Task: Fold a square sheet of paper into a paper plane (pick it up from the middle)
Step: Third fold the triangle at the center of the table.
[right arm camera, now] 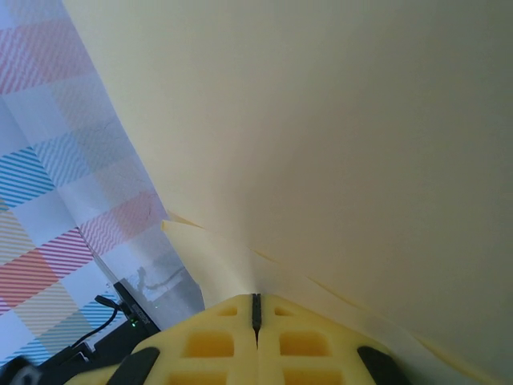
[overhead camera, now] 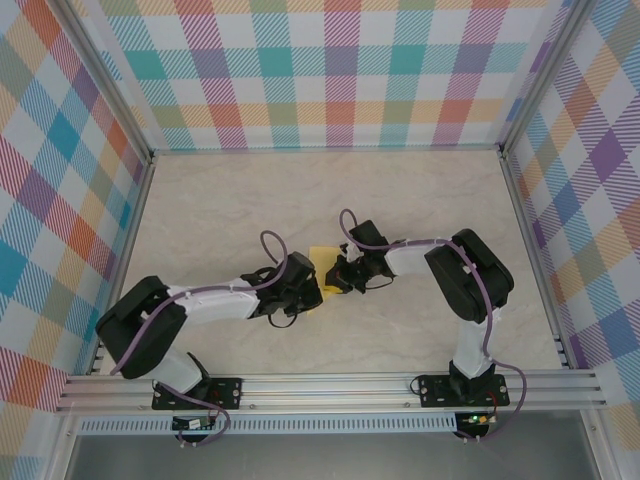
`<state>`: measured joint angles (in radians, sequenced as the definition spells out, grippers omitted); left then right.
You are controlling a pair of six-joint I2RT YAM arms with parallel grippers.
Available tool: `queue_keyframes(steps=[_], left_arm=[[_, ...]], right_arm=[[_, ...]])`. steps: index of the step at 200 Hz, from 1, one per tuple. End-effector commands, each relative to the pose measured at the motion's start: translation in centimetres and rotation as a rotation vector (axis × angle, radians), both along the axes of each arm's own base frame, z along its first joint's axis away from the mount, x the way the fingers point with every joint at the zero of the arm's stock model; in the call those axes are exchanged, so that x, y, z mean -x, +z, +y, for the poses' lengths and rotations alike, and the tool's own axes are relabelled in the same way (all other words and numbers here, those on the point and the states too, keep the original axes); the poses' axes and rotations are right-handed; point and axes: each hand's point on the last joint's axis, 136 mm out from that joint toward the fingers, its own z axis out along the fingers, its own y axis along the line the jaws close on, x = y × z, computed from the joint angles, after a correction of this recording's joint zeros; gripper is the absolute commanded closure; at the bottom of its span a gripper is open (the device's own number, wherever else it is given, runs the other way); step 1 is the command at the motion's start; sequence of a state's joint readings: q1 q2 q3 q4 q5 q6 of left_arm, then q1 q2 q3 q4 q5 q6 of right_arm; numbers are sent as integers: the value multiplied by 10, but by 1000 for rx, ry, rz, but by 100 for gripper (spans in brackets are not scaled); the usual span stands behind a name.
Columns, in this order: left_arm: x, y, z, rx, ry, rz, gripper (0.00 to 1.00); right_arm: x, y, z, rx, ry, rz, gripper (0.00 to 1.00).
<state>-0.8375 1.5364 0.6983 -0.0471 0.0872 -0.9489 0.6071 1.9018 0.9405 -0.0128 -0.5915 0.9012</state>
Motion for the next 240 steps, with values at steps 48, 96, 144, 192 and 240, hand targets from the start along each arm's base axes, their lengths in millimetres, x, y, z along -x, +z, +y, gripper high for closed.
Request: queue_keyframes(steps=[48,96,144,192,240], left_arm=[[25,-52,40,-174,30,94,100],[31,-45,50,-176,18,60,100],[30,-45,46,-191,-11,71,100],[35,-47,59,-242,-14,79,100],[41,-48,69,-251,-4,75,100]], right_arm=[[-16,27,-6,89,18,-68,97],[-4,31,-3,16,12,-94,99],[18,13,16,-38,59,-80,100],[11,-21,-18,105,3,-60,100],[-8,-31,-51,119,-69,-56,100]])
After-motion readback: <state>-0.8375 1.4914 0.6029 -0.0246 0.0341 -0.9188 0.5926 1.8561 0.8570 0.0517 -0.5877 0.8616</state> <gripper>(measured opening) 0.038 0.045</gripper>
